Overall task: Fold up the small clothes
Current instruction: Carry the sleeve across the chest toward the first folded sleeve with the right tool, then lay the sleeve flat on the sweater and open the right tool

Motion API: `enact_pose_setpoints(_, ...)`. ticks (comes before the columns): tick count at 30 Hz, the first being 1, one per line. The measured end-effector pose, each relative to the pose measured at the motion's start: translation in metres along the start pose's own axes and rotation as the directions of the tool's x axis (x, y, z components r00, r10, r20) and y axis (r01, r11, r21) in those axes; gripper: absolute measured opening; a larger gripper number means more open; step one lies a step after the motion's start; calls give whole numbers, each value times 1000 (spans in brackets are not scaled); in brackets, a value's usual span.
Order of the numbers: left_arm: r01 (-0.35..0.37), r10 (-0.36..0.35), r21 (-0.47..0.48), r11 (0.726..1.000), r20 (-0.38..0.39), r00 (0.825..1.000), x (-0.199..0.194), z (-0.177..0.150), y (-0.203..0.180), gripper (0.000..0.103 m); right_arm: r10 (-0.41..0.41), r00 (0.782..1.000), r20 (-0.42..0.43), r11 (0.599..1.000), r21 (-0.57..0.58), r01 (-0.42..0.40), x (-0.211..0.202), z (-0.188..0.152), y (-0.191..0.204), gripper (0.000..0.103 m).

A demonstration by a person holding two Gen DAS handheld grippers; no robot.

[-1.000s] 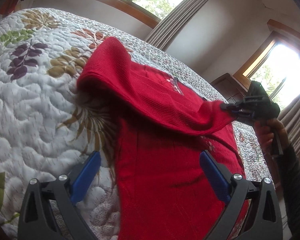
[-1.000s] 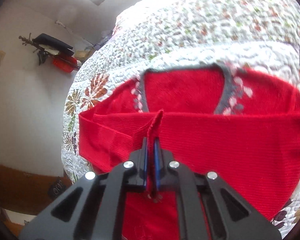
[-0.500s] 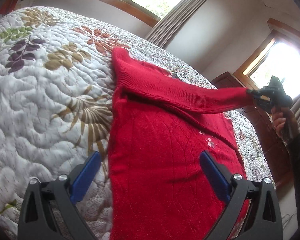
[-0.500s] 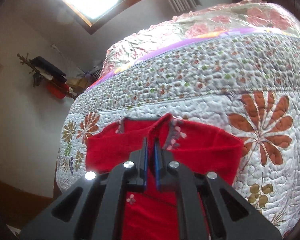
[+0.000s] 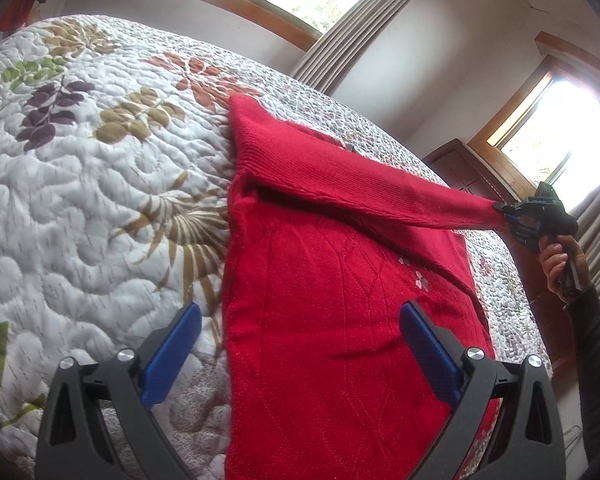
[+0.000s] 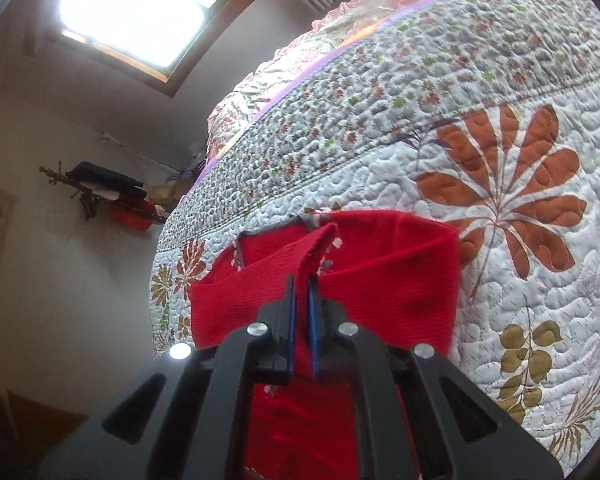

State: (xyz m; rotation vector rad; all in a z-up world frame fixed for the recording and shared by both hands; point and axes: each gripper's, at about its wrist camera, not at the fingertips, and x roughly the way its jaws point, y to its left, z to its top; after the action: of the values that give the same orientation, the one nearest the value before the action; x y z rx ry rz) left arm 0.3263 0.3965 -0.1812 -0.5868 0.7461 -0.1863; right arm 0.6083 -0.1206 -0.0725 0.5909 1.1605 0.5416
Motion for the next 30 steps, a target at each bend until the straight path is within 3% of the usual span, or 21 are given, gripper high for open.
enact_pose_setpoints(4,12,-12,2,1000,-9,1000,3,7,-4,99,-38,999,-21,998,50,39,17,-9,-35,5)
enact_pose_setpoints(10,28,-28,34,999,-3,1000,-4,8,-11,99,-21,999,-34,991,133,25,30,-19,-73,5)
enact_pose_setpoints(15,32,-31,56,998,-13,999,-8,6,-15,99,-3,1000,-22,987,160,6,23,-26,-86,3)
enact_pose_setpoints(17,39,-38,61,997,-13,999,-9,7,-17,99,44,999,-4,988,148,-43,13,-28,-82,3)
enact_pose_setpoints(20,37,-36,70,997,-14,999,-8,5,-20,99,31,1000,-2,992,126,-31,6,-29,-77,3)
enact_pose_setpoints(21,39,-38,62,997,-15,999,-7,4,-19,99,15,1000,-6,992,125,-14,6,-32,-78,9)
enact_pose_setpoints(23,50,-49,46,998,-16,999,-8,1,-19,99,0,1000,-9,994,106,1,5,-40,-77,10)
enact_pose_setpoints(26,66,-66,43,997,-11,998,-15,-6,-21,99,18,1000,-12,992,125,-17,5,-58,-80,27)
enact_pose_setpoints(30,90,-90,18,996,7,996,-29,-20,-20,99,64,997,-31,981,184,-57,18,-77,-92,29)
